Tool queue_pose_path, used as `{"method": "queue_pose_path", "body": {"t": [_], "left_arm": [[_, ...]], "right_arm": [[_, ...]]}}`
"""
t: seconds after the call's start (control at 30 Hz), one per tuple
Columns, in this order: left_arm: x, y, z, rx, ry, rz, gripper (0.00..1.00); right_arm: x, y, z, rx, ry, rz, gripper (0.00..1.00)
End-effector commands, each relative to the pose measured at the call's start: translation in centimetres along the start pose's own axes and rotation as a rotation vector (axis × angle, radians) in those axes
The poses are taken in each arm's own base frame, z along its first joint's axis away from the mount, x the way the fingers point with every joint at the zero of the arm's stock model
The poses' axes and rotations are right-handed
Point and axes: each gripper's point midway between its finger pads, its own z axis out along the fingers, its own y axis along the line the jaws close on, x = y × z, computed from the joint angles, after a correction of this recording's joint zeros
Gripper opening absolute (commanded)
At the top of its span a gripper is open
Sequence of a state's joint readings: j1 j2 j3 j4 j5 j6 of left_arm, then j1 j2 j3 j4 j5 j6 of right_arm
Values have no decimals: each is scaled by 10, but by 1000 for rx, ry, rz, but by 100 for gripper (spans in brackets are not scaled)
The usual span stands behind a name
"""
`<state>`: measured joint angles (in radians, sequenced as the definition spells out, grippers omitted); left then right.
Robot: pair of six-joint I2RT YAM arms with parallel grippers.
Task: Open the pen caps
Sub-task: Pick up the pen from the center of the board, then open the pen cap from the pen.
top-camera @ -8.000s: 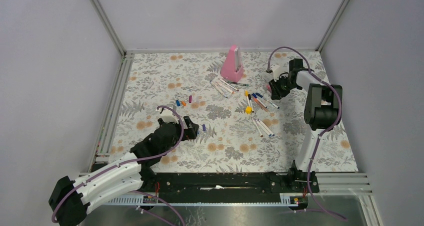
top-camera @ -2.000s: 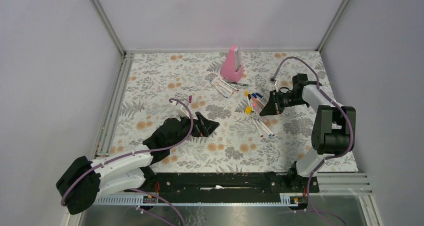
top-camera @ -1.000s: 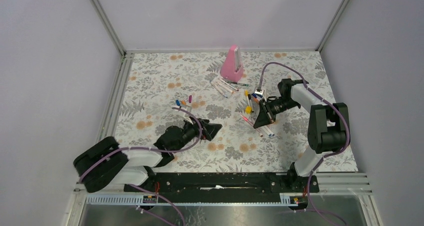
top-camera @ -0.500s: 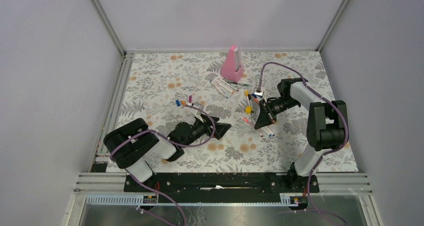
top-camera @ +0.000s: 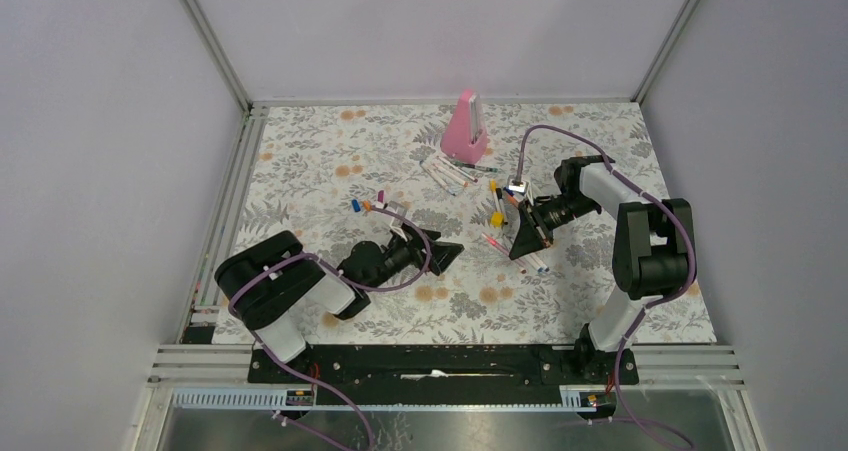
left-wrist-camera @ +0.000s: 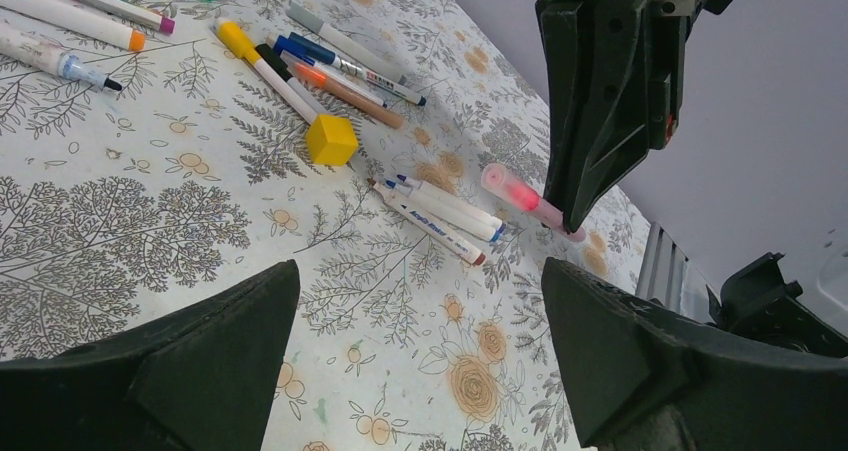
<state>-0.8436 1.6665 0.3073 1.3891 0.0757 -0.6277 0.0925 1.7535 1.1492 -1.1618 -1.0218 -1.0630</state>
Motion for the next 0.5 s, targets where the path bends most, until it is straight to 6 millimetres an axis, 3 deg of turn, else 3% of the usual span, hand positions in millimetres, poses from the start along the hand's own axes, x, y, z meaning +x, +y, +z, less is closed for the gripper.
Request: {"method": "queue_pose_path", "body": {"t": [0.0,0.23,0.47], "left_arm": [[-27,-23,4,97,-90,-28,99],[-37,-39,0,140,-71,-162,99],[-65,-63,6,167,-74,-241,99]], "right_arm": [[-11,4,-3,-9,-23,-41,0],[-20,9,-5,4,-61,-53,0],[-37,29,-9,-29,-142,-71,0]]}}
